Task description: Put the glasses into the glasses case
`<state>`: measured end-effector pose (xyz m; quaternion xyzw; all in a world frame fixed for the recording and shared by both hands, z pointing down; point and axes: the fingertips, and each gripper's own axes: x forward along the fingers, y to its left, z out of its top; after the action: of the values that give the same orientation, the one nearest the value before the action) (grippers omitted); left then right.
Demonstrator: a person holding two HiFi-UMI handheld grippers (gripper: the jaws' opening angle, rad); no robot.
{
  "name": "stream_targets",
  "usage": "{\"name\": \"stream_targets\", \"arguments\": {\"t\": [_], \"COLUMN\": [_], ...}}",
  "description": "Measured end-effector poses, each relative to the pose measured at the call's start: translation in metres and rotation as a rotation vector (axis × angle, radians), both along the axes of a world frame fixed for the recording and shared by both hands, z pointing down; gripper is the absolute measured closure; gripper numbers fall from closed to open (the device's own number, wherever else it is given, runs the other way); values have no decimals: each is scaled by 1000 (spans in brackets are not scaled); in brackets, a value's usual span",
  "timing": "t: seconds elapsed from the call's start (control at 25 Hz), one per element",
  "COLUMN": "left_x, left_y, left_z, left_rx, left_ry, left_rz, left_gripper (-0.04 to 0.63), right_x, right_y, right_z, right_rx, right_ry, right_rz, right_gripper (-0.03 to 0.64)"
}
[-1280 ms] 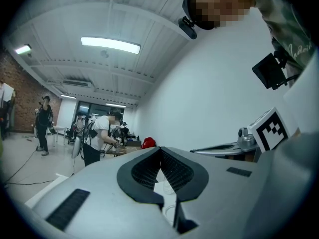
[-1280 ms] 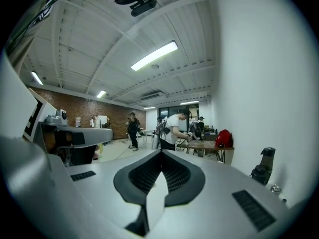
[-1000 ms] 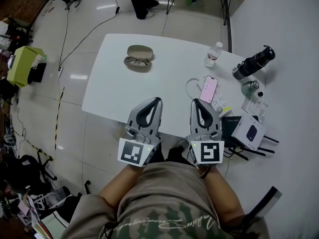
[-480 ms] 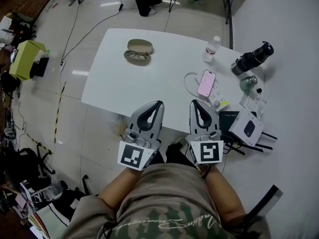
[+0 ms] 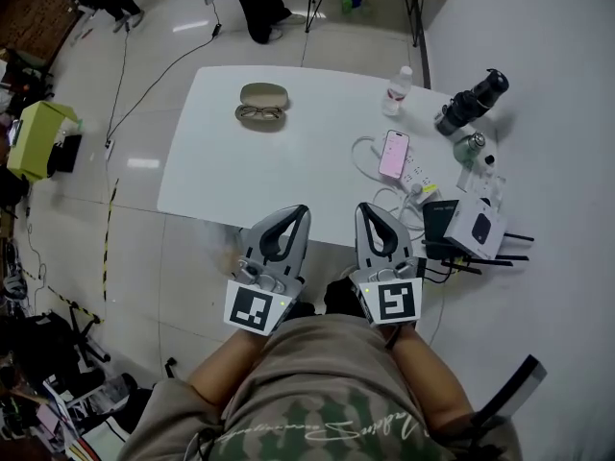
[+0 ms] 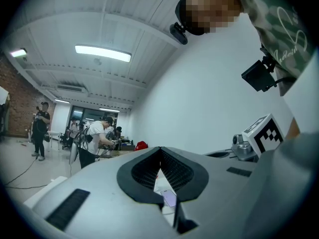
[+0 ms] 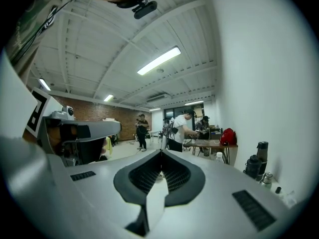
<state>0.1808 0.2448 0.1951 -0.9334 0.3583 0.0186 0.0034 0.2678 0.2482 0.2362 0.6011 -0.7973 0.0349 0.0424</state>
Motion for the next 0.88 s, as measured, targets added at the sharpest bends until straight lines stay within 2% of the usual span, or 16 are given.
{"name": "stream_targets", "arguments": {"t": [0.12, 0.4, 0.76, 0.88], "left_x": [-23, -81, -114, -118], "left_y": [9, 33, 74, 84], "left_z": [1, 1, 13, 15], "left_rx": [-4, -20, -58, -67], "left_ry": [-3, 20, 32, 33], "left_rz": [-2, -36, 30, 29], "left_gripper": [589, 589, 589, 589], "right_x": [-22, -85, -128, -134], "right_y": [9, 36, 84, 98], "right_z": [-3, -3, 6, 10], "right_rx": [16, -19, -30, -64], "right_ry": [42, 67, 87, 81], "right_rz": [4, 13, 28, 38], "right_gripper": [604, 604, 604, 604]}}
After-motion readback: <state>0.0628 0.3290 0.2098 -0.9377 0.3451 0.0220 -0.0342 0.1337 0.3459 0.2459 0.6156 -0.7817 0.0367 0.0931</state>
